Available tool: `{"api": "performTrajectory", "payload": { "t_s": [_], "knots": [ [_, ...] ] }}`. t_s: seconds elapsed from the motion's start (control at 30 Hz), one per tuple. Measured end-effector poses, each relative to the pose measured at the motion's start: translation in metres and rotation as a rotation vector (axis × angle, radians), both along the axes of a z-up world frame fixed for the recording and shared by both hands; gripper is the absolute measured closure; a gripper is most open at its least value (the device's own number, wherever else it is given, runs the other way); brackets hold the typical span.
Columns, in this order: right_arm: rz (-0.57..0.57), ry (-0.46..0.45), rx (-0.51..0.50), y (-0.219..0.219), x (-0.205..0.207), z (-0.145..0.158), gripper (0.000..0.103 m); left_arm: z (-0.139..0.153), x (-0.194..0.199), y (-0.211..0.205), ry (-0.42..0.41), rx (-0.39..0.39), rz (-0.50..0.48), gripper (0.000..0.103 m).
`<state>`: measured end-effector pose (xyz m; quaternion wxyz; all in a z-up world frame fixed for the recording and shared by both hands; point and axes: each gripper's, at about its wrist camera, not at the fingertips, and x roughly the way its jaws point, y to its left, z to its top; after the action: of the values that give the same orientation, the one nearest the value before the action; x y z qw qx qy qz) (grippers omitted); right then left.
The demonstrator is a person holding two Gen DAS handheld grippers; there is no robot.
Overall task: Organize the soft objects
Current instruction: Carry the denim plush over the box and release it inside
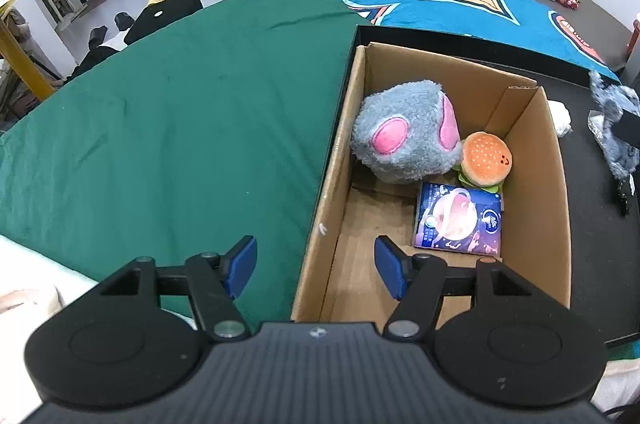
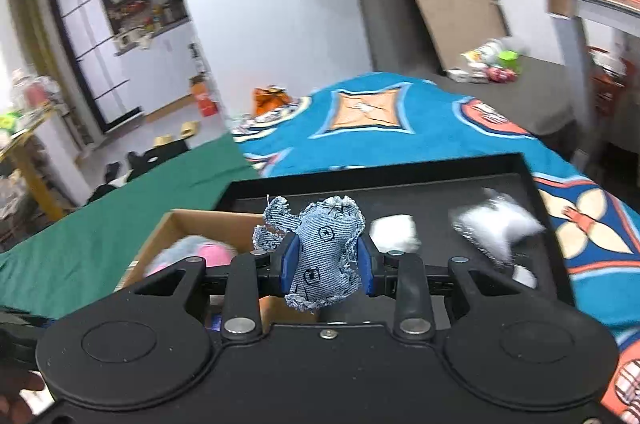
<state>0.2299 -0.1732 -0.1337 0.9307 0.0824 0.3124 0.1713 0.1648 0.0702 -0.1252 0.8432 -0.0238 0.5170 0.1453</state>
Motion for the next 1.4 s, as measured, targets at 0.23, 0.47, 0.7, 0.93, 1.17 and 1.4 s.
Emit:
{"api": "performTrajectory", "payload": {
  "t_s": [0.23, 0.47, 0.7, 0.93, 1.17, 1.4],
  "knots": [
    [0.122, -0.018, 0.014, 0.026, -0.008, 0.009, 0.071, -0.001, -0.006, 0.007, -0.014, -0.029, 0.002, 0.04],
    [0.215, 0.013, 0.007, 0.05, -0.014, 0.008, 0.07, -0.004, -0.012, 0.01, -0.033, -0.068, -0.012, 0.046],
    [0.262, 0.054, 0.013, 0.066, -0.017, 0.003, 0.07, -0.01, -0.016, 0.018, -0.044, -0.119, -0.011, 0.079],
    [0.331, 0.097, 0.018, 0.087, -0.024, -0.002, 0.069, -0.015, -0.018, 0.026, -0.057, -0.155, -0.017, 0.087],
    [0.374, 0.155, 0.047, 0.104, -0.02, -0.007, 0.066, -0.019, -0.019, 0.032, -0.062, -0.191, -0.016, 0.088],
    [0.414, 0.189, 0.056, 0.116, -0.021, -0.009, 0.049, -0.023, -0.018, 0.04, -0.044, -0.226, -0.007, 0.087]
  ]
}}
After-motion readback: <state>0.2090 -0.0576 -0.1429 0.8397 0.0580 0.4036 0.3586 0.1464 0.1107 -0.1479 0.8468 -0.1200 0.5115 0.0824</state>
